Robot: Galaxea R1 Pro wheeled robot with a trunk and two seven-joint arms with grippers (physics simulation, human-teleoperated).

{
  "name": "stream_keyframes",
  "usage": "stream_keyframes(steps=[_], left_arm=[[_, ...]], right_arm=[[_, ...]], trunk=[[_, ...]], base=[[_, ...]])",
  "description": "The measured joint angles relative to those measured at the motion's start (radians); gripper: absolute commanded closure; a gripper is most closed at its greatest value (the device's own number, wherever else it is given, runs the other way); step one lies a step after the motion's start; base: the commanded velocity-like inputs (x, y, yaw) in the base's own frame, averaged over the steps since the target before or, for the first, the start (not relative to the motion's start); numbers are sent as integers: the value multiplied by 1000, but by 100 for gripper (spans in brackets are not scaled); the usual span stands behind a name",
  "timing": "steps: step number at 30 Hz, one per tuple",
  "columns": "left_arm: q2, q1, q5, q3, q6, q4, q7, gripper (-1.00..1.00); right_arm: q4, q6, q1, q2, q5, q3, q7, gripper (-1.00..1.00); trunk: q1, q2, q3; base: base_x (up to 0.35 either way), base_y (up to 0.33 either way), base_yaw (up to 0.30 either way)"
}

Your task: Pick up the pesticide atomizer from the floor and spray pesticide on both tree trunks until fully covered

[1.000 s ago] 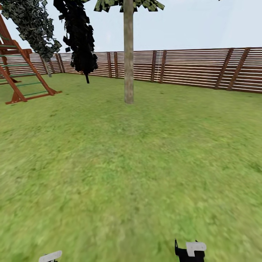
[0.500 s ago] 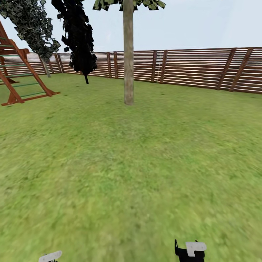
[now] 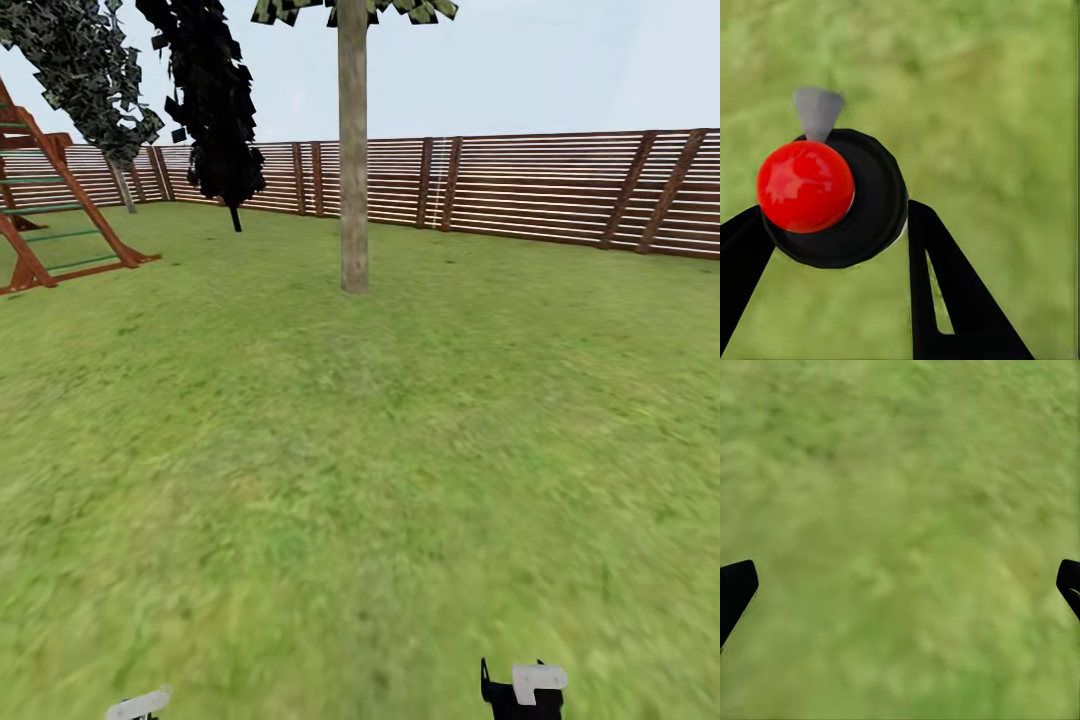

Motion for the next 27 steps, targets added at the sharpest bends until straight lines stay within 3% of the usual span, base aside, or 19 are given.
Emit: stream_keyframes(steps=[27], left_arm=[[0, 0, 0, 0, 0, 0, 0, 100]], right_arm=[[0, 0, 0, 2, -1, 0, 0, -100]], trunk=[[0, 0, 2]], base=[[338, 0, -18]])
